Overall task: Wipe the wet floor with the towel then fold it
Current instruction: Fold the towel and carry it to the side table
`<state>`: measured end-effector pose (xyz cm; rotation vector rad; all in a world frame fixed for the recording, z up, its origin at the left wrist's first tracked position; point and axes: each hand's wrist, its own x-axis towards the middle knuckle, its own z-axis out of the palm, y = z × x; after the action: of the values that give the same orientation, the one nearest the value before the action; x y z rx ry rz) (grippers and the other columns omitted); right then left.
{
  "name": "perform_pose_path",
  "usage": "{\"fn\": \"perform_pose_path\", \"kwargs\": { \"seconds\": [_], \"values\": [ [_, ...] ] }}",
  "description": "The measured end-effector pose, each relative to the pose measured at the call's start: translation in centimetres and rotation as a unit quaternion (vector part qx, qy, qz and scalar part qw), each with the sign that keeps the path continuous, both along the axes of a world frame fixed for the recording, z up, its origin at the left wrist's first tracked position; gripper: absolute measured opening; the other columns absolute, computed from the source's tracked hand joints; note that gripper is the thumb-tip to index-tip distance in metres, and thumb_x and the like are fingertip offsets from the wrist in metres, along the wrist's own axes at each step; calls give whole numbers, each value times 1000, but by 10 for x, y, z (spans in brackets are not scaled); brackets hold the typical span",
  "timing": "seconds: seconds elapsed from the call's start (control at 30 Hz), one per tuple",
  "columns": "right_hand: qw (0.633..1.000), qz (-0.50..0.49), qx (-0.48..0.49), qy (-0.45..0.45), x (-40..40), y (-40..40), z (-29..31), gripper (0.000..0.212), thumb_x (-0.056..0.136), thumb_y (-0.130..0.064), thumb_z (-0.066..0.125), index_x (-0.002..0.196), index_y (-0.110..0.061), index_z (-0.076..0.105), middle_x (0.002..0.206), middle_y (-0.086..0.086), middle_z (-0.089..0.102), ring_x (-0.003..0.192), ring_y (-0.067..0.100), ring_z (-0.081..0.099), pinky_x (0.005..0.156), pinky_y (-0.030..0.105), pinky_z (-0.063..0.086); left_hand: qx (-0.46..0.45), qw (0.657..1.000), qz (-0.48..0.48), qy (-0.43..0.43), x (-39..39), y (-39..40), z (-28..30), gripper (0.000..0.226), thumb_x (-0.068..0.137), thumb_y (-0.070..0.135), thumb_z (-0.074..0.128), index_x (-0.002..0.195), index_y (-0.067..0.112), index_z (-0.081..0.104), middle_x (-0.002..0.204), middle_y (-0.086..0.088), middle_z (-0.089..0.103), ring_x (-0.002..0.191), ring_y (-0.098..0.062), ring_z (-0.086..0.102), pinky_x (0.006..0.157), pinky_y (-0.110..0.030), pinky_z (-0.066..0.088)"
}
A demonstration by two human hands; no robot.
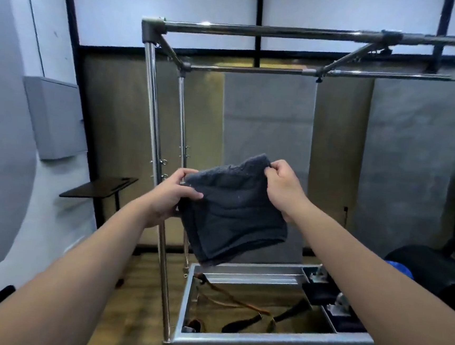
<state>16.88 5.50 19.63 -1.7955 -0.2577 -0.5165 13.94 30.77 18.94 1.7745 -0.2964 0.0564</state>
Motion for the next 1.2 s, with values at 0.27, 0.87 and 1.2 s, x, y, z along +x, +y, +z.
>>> {"fn": "perform_pose_path", "kwargs": {
  "seconds": [0.27,0.87,1.2],
  "values": [
    [991,87,-102,-30,-25,46,2,14,105,-23,45,94,-18,51,83,1,53,75,11,47,72,35,40,219,970,30,-106,-21,14,10,25,83,33,79,101,18,67,97,0,74,90,-14,69,74,-21,53],
    [968,228,-96,-37,-61,61,-9,21,93,-17,72,113,-10,67,105,3,75,95,9,69,79,21,54,334,919,67,-202,-43,43,5,49,62,74,71,86,33,65,79,15,68,77,-3,64,72,-29,52],
    [979,186,-60,-56,-59,83,-5,24,92,-31,72,105,-12,67,101,5,75,96,21,71,90,42,57,169,984,-30,51,-76,105,14,49,69,30,84,110,9,69,111,-12,73,106,-30,69,95,-46,54]
  ]
}}
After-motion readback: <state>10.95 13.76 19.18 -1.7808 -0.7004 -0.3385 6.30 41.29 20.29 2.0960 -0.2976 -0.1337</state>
